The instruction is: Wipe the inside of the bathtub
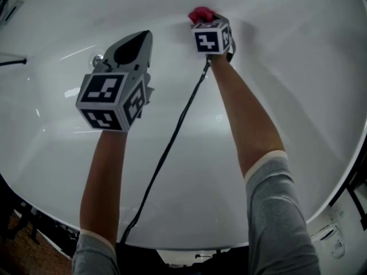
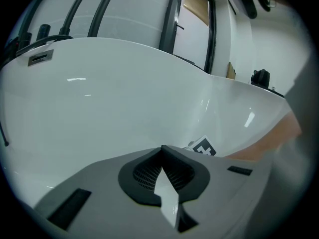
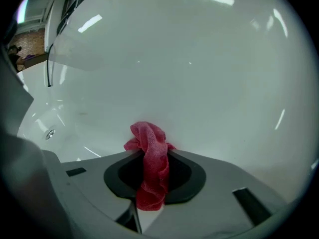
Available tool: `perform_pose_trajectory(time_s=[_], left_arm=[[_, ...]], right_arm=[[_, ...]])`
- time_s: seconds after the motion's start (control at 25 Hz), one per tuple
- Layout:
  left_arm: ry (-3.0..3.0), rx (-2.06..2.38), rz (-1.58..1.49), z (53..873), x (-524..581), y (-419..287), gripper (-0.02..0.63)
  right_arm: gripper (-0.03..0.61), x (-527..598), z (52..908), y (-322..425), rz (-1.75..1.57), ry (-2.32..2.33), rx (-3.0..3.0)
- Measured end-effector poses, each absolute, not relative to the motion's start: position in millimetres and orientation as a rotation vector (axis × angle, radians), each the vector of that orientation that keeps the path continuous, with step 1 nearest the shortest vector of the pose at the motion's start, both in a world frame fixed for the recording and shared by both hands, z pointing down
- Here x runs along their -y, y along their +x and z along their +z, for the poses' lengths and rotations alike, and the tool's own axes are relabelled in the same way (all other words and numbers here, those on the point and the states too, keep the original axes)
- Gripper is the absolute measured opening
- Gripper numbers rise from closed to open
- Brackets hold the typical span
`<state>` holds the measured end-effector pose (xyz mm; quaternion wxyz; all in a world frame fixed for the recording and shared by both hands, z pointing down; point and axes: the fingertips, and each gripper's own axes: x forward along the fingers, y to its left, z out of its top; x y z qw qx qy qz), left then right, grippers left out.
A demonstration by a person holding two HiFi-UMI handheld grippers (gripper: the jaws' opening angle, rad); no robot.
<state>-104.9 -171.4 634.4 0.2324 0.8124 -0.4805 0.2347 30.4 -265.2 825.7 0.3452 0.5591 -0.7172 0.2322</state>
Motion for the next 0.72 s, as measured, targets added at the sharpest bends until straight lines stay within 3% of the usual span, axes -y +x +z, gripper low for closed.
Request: perform_pose_trajectory(time_s=[0.4, 0.72], left_arm=[[2.246, 1.344, 0.649, 630, 170, -110, 0.006], [2.2, 1.371, 0.595, 635, 170, -128, 0.006]], right_arm=[[0.087, 263, 821, 116, 0.559, 1.7, 1.52], [0.087, 222, 853, 23, 0.67, 1.393, 1.705]])
